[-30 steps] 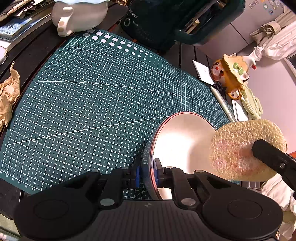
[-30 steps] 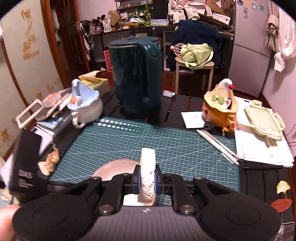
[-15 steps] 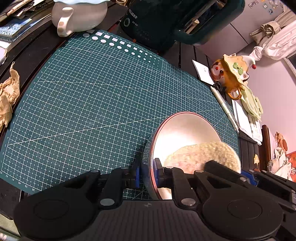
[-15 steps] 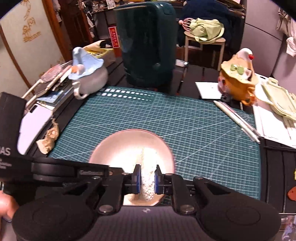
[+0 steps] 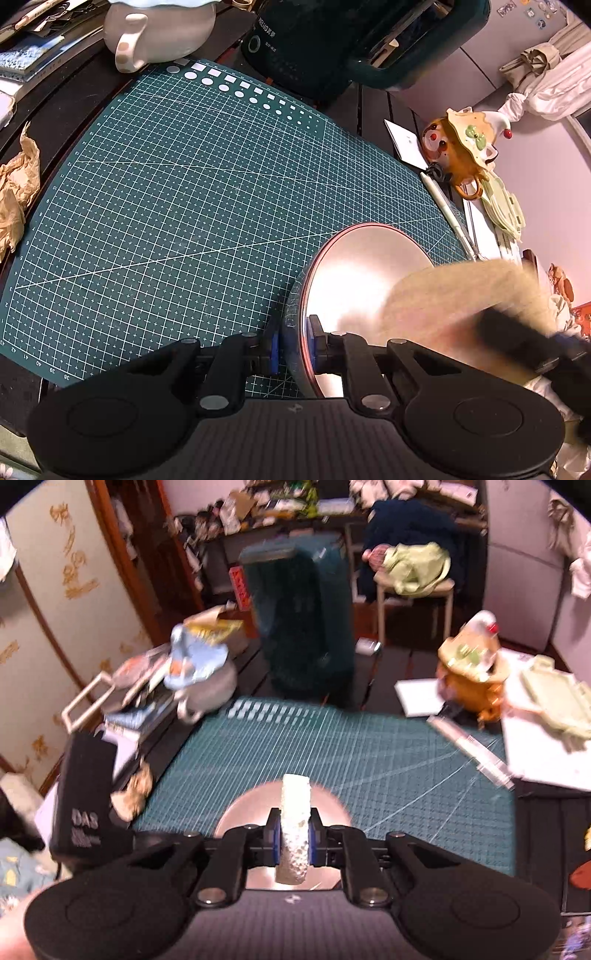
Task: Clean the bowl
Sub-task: 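Hold the bowl with the left tool while the right tool lifts then presses the sponge inside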
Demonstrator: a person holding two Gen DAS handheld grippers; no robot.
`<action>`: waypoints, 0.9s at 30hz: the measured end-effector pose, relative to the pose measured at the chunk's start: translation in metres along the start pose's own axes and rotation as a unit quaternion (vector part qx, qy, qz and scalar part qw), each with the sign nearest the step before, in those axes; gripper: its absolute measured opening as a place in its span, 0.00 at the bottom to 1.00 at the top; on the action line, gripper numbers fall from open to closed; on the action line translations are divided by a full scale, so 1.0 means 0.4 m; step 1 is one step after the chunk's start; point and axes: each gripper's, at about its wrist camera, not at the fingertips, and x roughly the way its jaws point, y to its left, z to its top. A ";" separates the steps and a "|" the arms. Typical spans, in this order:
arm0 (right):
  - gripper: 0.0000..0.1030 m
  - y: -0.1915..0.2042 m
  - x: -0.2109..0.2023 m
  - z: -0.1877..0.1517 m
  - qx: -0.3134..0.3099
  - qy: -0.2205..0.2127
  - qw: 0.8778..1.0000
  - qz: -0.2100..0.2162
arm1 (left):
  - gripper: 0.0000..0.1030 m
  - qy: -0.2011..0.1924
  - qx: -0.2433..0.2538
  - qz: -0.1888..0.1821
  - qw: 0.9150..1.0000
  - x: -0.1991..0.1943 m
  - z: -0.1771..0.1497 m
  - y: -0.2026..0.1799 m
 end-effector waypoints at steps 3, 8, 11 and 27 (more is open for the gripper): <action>0.12 0.012 0.046 -0.015 -0.007 0.024 1.000 -0.005 | 0.13 0.000 -0.003 -0.001 1.000 0.000 0.000 0.002; 0.12 0.020 0.056 -0.023 -0.039 0.016 0.997 -0.067 | 0.13 -0.001 0.001 0.001 1.000 0.000 0.000 -0.003; 0.12 0.020 0.036 -0.022 -0.054 0.002 0.993 -0.101 | 0.13 -0.001 0.000 0.001 1.000 0.000 0.001 -0.004; 0.12 0.009 0.041 -0.021 -0.013 0.025 1.000 -0.013 | 0.13 -0.001 0.000 0.002 1.000 0.002 0.001 -0.007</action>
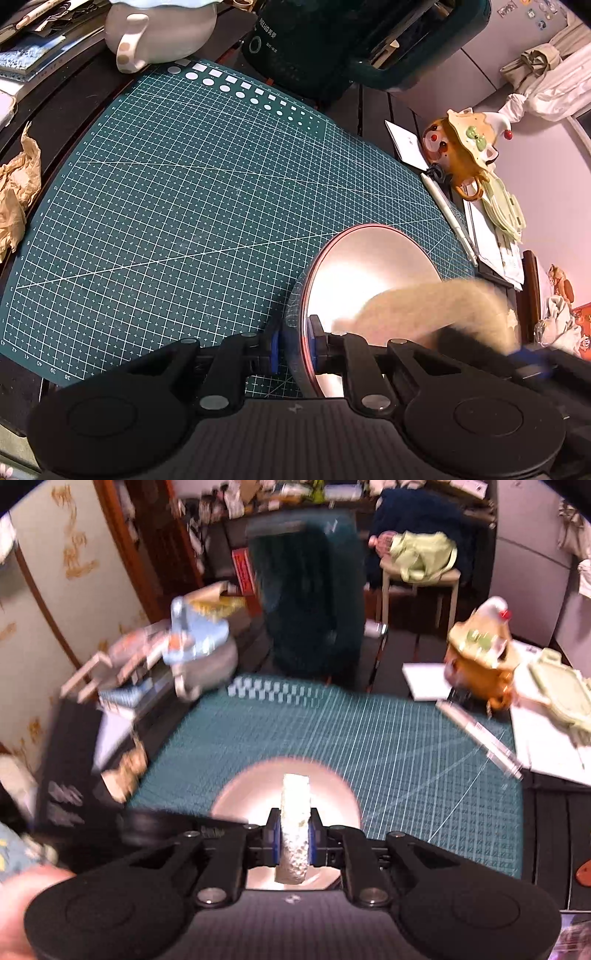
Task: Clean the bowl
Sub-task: 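Hold the bowl with the left tool while the right tool lifts then presses the sponge inside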
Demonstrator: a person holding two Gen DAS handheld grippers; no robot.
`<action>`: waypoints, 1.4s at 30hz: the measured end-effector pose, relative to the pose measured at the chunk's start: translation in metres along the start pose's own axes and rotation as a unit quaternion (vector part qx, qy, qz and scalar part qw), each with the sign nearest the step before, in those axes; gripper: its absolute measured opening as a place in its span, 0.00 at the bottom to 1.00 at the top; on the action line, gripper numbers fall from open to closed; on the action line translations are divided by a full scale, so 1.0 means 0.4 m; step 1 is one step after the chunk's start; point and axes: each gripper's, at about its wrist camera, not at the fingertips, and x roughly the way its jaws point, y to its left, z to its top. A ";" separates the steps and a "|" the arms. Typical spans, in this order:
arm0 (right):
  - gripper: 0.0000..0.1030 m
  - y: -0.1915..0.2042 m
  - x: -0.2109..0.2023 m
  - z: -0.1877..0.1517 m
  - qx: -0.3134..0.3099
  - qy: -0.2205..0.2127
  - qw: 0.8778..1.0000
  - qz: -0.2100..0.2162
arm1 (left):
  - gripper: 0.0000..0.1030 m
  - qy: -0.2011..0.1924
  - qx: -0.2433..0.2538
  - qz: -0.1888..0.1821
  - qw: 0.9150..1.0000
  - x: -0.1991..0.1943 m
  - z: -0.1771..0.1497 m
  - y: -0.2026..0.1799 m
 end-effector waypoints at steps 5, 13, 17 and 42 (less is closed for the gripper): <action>0.12 -0.010 0.013 -0.002 0.002 0.001 0.999 -0.037 | 0.13 0.000 -0.001 0.000 1.000 -0.001 -0.001 0.001; 0.12 -0.044 -0.108 0.022 0.011 -0.071 0.996 -0.057 | 0.13 0.000 -0.001 0.000 1.000 0.000 -0.002 -0.001; 0.12 -0.034 -0.129 0.028 0.016 -0.079 0.996 -0.028 | 0.13 -0.001 -0.001 0.000 1.000 0.001 -0.003 -0.001; 0.12 -0.059 -0.128 0.034 0.041 -0.076 0.996 0.010 | 0.13 -0.001 -0.001 0.002 1.000 0.000 -0.007 -0.005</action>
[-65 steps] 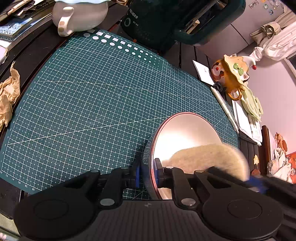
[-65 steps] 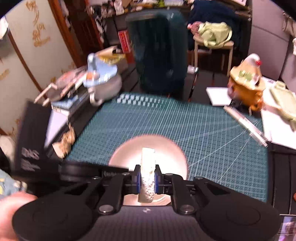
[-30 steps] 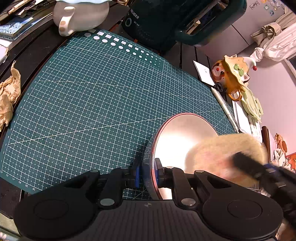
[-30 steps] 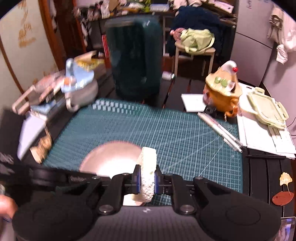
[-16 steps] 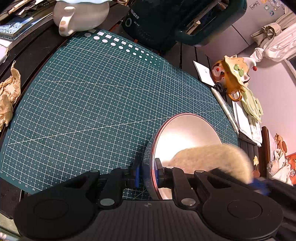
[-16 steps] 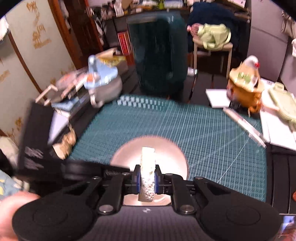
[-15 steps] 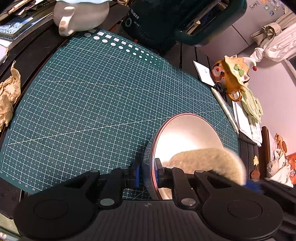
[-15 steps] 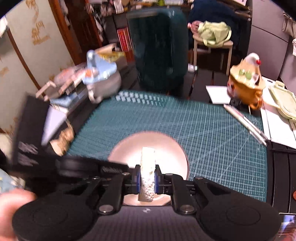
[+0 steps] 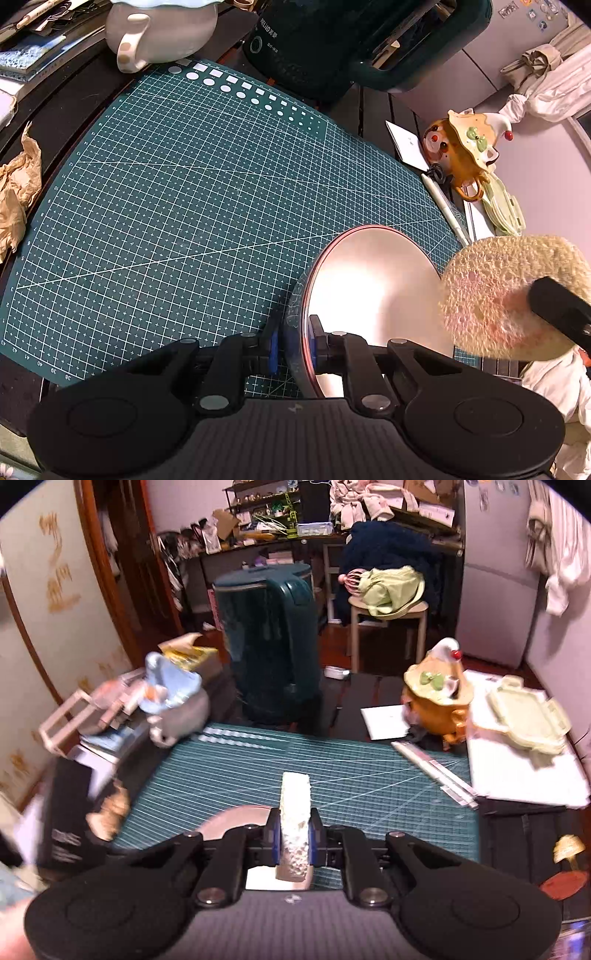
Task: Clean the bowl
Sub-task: 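Hold the bowl with the left tool while the right tool lifts then presses the sponge inside, then hold the bowl with the left tool while the right tool scrubs the bottom and wall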
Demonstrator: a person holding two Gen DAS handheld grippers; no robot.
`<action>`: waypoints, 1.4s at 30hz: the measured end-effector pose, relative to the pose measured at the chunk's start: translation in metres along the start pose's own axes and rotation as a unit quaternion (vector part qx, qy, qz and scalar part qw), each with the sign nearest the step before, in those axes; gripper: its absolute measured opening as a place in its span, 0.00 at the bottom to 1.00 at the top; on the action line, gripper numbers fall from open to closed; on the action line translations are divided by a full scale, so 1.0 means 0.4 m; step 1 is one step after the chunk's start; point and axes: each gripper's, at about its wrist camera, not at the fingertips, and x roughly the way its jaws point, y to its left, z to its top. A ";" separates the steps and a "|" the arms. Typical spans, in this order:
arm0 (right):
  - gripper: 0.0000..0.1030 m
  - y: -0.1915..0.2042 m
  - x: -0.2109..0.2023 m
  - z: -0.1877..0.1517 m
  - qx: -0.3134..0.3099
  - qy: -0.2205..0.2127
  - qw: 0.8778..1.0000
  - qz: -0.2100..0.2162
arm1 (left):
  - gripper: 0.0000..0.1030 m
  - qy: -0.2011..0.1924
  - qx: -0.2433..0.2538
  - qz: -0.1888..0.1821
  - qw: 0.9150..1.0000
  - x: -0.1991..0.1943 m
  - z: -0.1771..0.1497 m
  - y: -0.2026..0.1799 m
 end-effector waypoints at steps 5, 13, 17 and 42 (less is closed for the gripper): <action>0.12 0.039 0.072 -0.030 -0.015 0.046 0.999 0.015 | 0.13 0.000 0.002 0.001 1.000 0.000 0.003 0.001; 0.12 0.059 0.124 -0.067 -0.062 0.060 0.994 -0.073 | 0.13 0.000 0.002 0.001 1.000 0.000 0.004 0.002; 0.12 0.060 0.090 -0.057 -0.081 0.038 0.991 -0.097 | 0.13 0.000 0.002 0.001 1.000 0.000 0.006 0.001; 0.12 0.059 0.137 -0.061 -0.064 0.065 0.992 -0.082 | 0.13 0.000 0.002 0.000 1.000 0.000 0.005 -0.001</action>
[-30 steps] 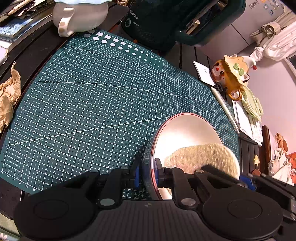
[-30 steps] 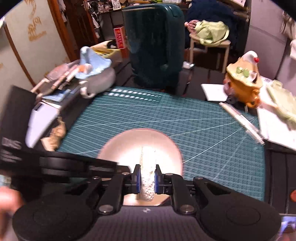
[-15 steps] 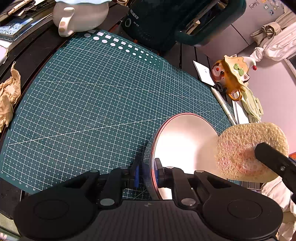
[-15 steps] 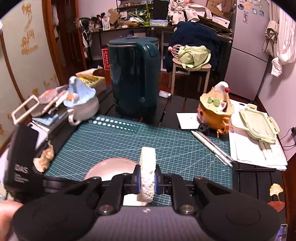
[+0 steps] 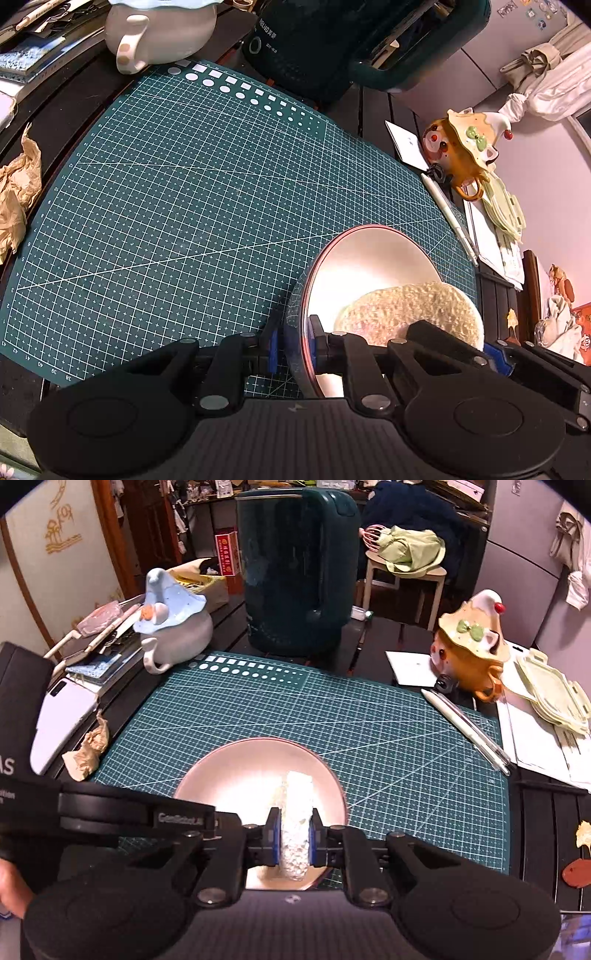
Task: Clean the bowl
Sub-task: 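Hold the bowl with the left tool while the right tool scrubs the bottom and wall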
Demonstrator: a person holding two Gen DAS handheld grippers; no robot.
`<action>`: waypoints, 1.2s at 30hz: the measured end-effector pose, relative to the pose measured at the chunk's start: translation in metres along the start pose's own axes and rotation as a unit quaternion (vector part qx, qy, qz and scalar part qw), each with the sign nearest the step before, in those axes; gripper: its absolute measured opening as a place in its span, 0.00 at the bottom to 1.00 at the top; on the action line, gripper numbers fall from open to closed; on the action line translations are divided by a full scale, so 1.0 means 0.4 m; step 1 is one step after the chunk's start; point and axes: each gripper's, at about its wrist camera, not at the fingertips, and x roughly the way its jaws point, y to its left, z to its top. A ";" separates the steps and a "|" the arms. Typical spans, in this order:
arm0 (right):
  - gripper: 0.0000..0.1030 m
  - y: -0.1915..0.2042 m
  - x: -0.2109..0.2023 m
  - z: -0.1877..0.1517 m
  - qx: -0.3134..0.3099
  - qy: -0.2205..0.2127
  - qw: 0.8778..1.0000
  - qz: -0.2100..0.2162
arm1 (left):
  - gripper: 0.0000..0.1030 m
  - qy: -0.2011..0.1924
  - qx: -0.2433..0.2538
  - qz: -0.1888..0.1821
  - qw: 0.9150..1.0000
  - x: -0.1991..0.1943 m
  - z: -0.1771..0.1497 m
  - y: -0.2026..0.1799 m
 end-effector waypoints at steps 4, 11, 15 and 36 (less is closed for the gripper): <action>0.12 -0.019 -0.061 0.011 0.000 -0.033 0.999 -0.012 | 0.13 0.001 -0.001 0.000 1.000 0.000 0.001 0.000; 0.12 -0.058 -0.136 0.032 0.044 -0.071 0.994 0.067 | 0.13 0.001 -0.001 0.000 1.000 -0.002 0.002 0.001; 0.12 -0.021 -0.071 0.015 0.029 -0.034 0.996 0.071 | 0.13 0.001 -0.001 0.000 1.000 -0.002 0.002 0.001; 0.12 -0.064 -0.107 0.030 0.047 -0.057 0.995 0.065 | 0.13 0.000 0.002 0.001 1.000 -0.005 0.001 0.000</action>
